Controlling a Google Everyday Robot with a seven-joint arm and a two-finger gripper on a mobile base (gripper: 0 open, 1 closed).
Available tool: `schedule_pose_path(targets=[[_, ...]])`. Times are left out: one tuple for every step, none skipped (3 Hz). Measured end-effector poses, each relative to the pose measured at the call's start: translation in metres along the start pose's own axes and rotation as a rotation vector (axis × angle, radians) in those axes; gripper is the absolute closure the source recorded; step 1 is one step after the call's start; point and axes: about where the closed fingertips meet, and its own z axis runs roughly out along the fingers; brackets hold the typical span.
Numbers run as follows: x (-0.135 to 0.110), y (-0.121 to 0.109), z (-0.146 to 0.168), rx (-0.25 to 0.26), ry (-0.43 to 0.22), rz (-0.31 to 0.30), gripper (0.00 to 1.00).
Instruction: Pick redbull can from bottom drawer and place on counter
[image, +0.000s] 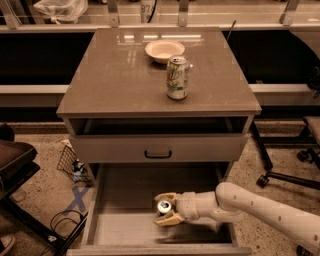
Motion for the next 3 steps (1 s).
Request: schedule_pose_path(targets=[[-0.001,0.001,0.002,-0.004,-0.001,-0.001,0.65],[-0.039,0.026,-0.005,0.027,-0.018,0.008,0.96],[-0.131,0.069,-0.012,0.059,-0.029,-0.008,1.0]])
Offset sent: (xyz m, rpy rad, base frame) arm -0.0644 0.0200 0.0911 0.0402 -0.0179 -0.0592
